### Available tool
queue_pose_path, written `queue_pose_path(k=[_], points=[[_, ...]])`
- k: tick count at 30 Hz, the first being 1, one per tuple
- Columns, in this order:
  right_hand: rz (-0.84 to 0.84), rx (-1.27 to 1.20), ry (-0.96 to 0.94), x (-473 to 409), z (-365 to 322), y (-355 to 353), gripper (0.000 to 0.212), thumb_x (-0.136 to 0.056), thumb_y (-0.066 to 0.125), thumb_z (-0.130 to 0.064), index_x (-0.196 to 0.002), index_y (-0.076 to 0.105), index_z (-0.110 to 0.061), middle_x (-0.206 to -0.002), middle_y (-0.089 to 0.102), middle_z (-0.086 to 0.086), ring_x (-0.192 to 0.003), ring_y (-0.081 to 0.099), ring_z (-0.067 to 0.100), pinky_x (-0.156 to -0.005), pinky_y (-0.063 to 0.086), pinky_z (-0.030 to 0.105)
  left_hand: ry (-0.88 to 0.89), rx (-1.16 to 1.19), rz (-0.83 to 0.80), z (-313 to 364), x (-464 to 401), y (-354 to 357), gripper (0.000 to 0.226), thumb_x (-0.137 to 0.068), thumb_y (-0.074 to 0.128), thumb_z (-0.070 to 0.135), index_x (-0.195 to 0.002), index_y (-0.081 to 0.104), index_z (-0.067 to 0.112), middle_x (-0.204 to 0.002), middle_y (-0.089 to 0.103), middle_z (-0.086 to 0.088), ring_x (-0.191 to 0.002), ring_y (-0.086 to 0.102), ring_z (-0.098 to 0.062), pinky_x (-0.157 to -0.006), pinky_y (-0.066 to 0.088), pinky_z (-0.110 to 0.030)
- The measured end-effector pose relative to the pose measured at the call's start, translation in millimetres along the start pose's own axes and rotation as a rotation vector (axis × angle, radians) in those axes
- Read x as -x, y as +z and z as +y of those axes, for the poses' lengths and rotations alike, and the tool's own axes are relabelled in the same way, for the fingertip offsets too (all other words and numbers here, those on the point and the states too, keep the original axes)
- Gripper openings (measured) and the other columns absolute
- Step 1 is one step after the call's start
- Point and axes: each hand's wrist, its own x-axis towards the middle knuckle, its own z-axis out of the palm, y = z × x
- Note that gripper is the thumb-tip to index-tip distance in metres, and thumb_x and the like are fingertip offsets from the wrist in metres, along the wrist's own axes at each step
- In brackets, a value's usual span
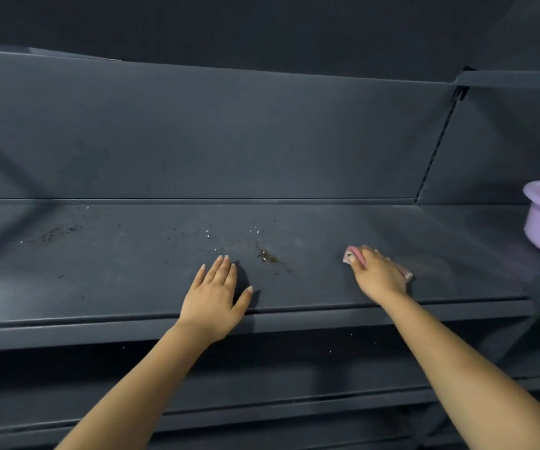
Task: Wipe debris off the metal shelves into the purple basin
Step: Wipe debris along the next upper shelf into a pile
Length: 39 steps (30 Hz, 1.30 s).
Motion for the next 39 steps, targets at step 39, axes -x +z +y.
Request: queue_pose_path(k=[39], points=[[-0.214, -0.241, -0.315, 4, -198, 75, 0.039, -0.101, 0.029, -0.041, -0.125, 0.051, -0.020, -0.121, 0.062, 0.004, -0.105, 0.060, 0.027, -0.089, 0.049, 0.041, -0.077, -0.030, 0.008, -16, 3, 6, 0.111, -0.063, -0.023, 0.063, -0.153, 0.006, 0.005, -0.161, 0.003, -0.011, -0.148, -0.004, -0.019, -0.118, -0.006, -0.032]])
